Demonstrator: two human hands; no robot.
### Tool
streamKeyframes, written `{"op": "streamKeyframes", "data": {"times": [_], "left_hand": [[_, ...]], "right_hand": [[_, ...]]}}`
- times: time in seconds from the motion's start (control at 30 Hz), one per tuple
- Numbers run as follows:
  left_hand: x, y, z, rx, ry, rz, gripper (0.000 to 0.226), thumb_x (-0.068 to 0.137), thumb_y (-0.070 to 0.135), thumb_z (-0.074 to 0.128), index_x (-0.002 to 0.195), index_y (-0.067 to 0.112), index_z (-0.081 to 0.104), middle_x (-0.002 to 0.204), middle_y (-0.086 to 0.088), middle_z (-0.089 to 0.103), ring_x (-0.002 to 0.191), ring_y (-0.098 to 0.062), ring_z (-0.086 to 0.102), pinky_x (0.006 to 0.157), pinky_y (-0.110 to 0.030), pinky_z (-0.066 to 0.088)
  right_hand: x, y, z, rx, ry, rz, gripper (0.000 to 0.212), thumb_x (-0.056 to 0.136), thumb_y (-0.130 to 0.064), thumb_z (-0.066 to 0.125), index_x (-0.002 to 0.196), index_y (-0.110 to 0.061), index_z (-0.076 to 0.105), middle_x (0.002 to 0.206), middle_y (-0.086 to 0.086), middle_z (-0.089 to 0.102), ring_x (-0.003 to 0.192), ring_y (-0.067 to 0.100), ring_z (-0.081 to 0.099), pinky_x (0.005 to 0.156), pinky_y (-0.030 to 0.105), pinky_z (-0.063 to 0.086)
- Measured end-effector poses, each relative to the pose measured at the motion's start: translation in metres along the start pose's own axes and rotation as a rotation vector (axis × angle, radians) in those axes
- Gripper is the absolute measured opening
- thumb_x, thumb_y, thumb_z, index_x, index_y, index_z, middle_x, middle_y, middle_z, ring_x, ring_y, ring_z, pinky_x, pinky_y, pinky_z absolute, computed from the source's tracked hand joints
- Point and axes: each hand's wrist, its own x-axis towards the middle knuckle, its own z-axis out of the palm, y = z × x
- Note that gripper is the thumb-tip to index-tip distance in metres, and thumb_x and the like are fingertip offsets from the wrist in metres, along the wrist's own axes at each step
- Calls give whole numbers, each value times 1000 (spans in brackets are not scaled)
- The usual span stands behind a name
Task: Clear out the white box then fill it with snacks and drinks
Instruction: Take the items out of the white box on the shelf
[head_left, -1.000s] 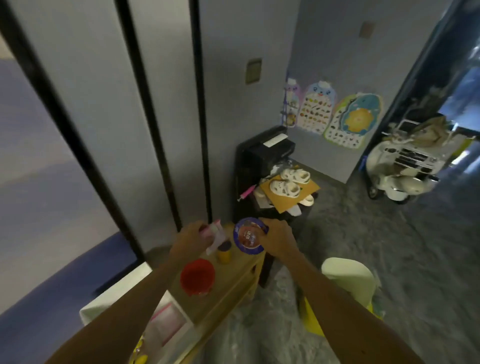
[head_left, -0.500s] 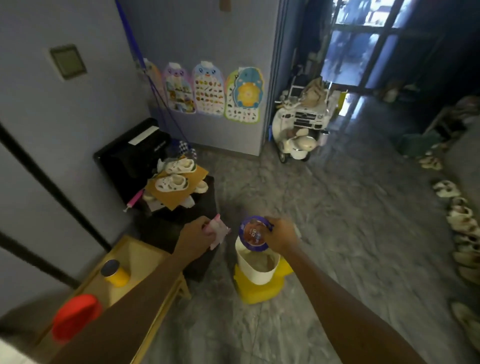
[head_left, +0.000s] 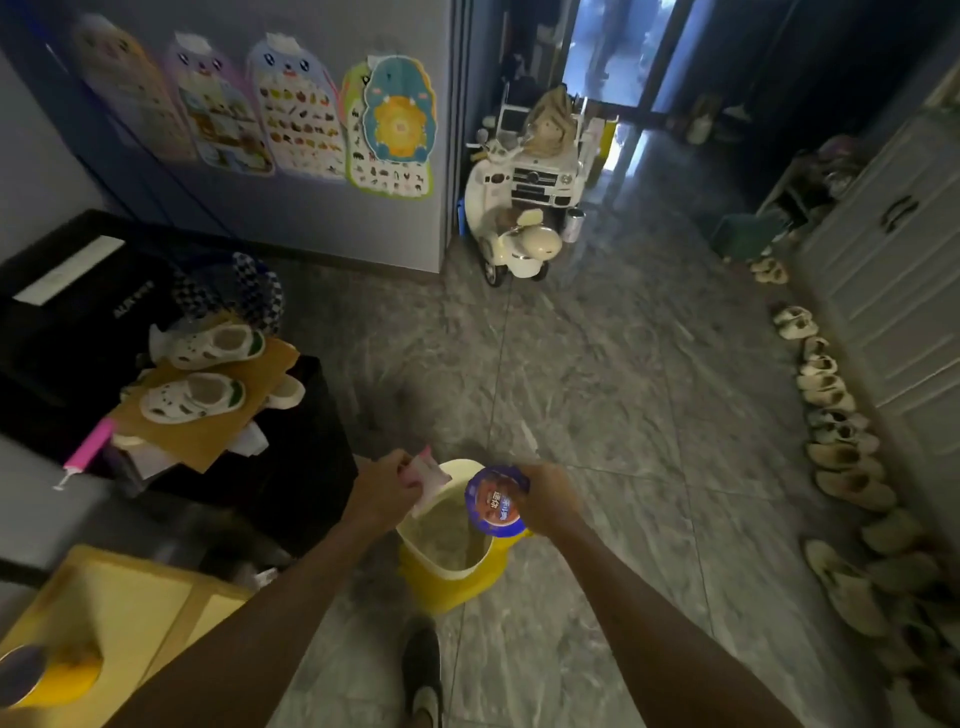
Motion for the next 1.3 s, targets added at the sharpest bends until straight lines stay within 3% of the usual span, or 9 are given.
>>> {"op": "streamKeyframes", "data": {"times": [0.3,0.6,0.7,0.83,0.93,1.03,1.13,1.23,1.3], "left_hand": [[107,-66,70,88,-74,-186,23,79,35,66,98,22,63,98,-8,75,96,-36,70,77,-35,53],[169,-151,195,68,-168,-353,20,87,20,68,107,19,68,95,-1,68,94,-28,69,73,-29,43],[175,-180,231,60,-199,-393,22,84,33,65,106,30,64,95,5,69,87,-23,68,76,-35,56],[167,-165,241,29,-193,-392,23,98,49,59,94,27,64,82,11,67,77,-15,65,70,-33,51],[158,-157,240,-34,-195,-477,53,94,81,45,81,34,63,74,13,68,72,-6,66,66,-30,48],[145,-148,226,42,-216,-422,39,97,76,44,74,46,55,74,15,63,74,-10,65,66,-31,50],[140,-133,197,163,-187,-328,28,95,64,47,94,38,56,83,16,62,78,-12,63,74,-35,57],[133,-109,158,267,-135,-139,33,94,66,41,108,40,55,98,18,60,90,-11,63,79,-36,57],[126,-91,129,310,-40,-24,41,92,71,45,116,38,56,112,14,60,104,-13,64,87,-34,54]], "right_hand": [[111,32,83,-19,-191,111,29,96,-29,68,122,-20,75,113,9,77,108,32,70,85,35,52],[181,110,211,34,-361,221,37,102,-28,61,139,-25,64,123,6,75,110,26,70,82,30,51],[183,131,232,40,-368,231,37,101,-23,61,137,-26,66,122,4,75,111,27,70,80,28,48],[177,147,240,64,-392,238,31,106,-21,56,135,-28,64,121,2,74,110,23,69,65,10,37],[174,143,235,49,-406,235,34,105,-25,58,139,-26,58,123,4,72,111,26,68,71,26,40],[173,128,217,-1,-419,225,38,103,-26,57,141,-22,52,119,7,71,108,29,68,76,31,42],[173,110,189,-106,-401,143,41,100,-43,62,134,-21,54,125,4,67,111,25,65,82,36,52],[171,90,154,-270,-347,-21,67,91,-67,55,142,-23,49,141,4,56,127,26,55,99,42,53],[169,71,128,-361,-305,-93,87,87,-78,46,153,-23,39,158,7,44,145,30,42,116,46,43]]}}
